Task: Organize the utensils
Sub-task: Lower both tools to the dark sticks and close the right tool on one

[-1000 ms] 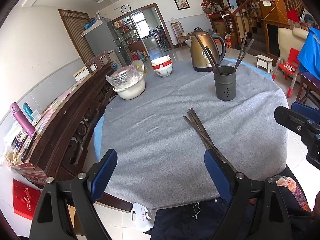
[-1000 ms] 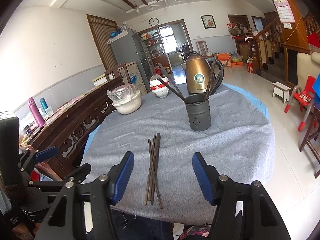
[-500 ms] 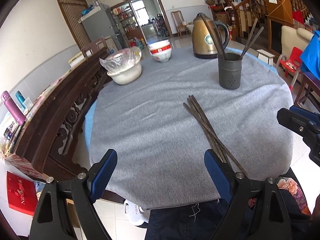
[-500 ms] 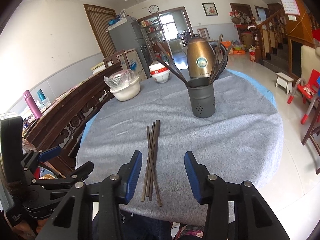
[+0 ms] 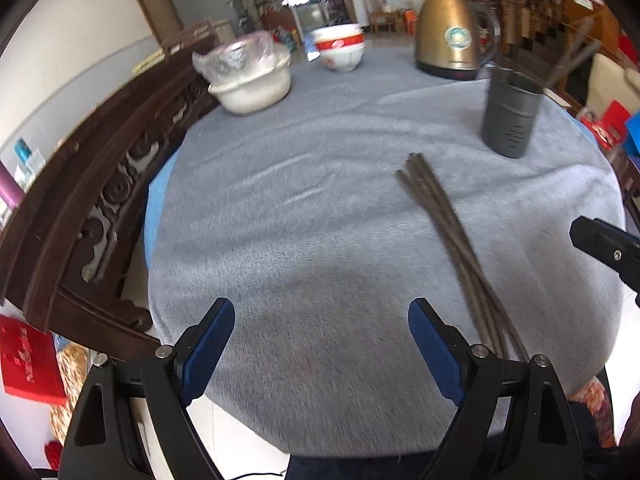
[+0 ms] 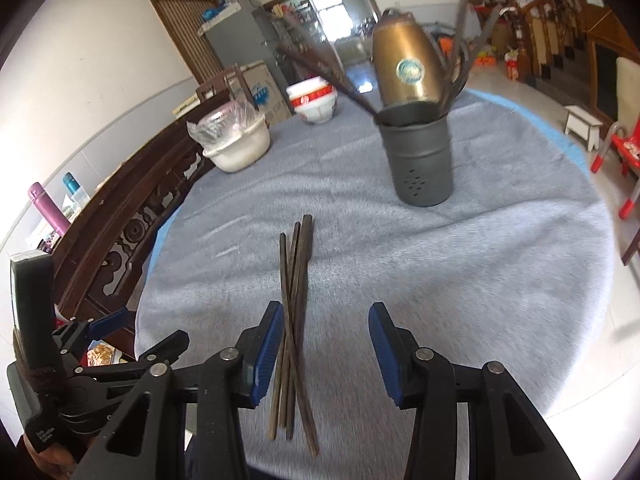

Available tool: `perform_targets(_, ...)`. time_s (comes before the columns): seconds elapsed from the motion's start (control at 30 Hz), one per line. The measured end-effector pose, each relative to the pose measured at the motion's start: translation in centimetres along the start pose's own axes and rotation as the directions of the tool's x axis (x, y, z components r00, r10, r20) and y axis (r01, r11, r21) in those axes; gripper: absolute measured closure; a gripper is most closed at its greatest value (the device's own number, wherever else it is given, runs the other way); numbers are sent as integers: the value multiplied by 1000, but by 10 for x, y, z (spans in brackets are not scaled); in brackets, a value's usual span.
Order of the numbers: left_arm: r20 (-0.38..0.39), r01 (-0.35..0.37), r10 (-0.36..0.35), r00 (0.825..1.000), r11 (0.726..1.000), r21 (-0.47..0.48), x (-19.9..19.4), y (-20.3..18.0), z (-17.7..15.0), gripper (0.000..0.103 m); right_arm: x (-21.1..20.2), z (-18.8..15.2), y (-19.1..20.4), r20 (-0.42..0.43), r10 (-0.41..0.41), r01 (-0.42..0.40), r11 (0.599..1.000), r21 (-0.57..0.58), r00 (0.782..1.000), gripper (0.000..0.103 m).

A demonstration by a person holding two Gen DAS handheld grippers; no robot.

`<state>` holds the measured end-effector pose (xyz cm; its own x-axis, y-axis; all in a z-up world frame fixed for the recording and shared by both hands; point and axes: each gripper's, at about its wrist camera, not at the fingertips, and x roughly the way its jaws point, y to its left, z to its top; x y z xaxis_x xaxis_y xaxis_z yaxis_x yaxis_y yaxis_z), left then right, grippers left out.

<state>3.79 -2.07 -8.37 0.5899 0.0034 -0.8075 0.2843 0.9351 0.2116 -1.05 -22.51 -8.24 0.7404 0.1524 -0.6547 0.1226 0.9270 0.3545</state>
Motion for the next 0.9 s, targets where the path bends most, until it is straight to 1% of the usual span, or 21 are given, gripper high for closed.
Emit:
perform_targets(0.17,-56,-2,-2,998,998,-59,24,18,10,14,43,18,9,-60,27,-28,1000,-11,998,55)
perform_targets(0.2,-67,1,-6,998,997,-72,28,22,12,14,51,21,11,-67,28,-29,999,-16,997,56)
perform_targets(0.23,-76,5,-11,997,996,-85,33,26,14,14,61,25,13,-80,31,-32,999,-16,996,62)
perform_targets(0.4,-108,10,-23,994,993,-118,49,38,19,14,96,36,18,-132,41,-42,999,-2,990,64)
perform_targets(0.47,-122,13,-29,992,992,-126,56,41,19,14,108,38,19,-146,32,-33,999,-5,989,66)
perform_targets(0.5,-128,15,-31,991,992,-129,58,42,19,14,114,40,19,-152,21,-23,1000,-7,988,69)
perform_targets(0.53,-135,16,-34,990,991,-132,61,43,19,14,118,42,18,-157,9,-10,1000,-9,988,72)
perform_targets(0.63,-148,25,-45,988,991,-134,68,44,19,14,132,45,14,-184,-3,4,1000,5,983,76)
perform_targets(0.67,-150,25,-45,988,991,-133,69,43,19,14,135,47,15,-181,-6,6,1000,3,983,76)
perform_targets(0.8,-159,33,-55,986,990,-136,75,44,21,14,140,50,21,-187,-14,9,1000,-30,982,76)
perform_targets(0.9,-166,36,-59,984,990,-138,79,44,23,14,143,49,27,-183,-40,28,997,-66,982,76)
